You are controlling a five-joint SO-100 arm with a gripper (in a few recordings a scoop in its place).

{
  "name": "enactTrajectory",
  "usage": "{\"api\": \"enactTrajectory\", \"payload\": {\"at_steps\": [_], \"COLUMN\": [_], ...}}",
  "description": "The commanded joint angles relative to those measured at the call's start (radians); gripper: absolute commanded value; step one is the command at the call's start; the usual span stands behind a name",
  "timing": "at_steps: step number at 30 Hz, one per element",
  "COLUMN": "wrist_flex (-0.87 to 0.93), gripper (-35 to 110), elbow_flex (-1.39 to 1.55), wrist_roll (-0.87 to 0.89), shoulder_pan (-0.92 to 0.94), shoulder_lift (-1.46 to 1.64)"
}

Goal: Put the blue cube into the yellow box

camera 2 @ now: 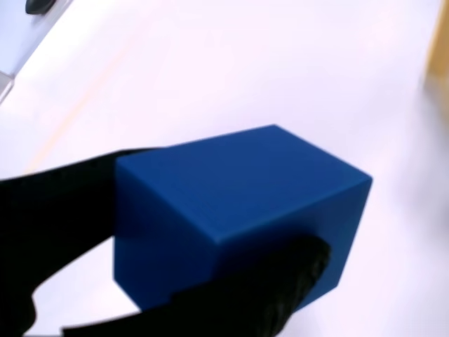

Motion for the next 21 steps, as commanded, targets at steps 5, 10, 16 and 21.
{"api": "enactTrajectory", "payload": {"at_steps": [5,10,16,21], "wrist_flex": [-0.225,-0.319,-0.379,-0.4], "gripper": [13,13,13,13], "elbow_flex": [-0.278,-0.373,-0.497,-0.6], "wrist_roll": [-0.112,-0.14,-0.118,-0.11], "shoulder_pan": [0.078,0.115,0.124,0.124], "shoulder_lift": [-0.104,-0.242,-0.394,-0.518]}}
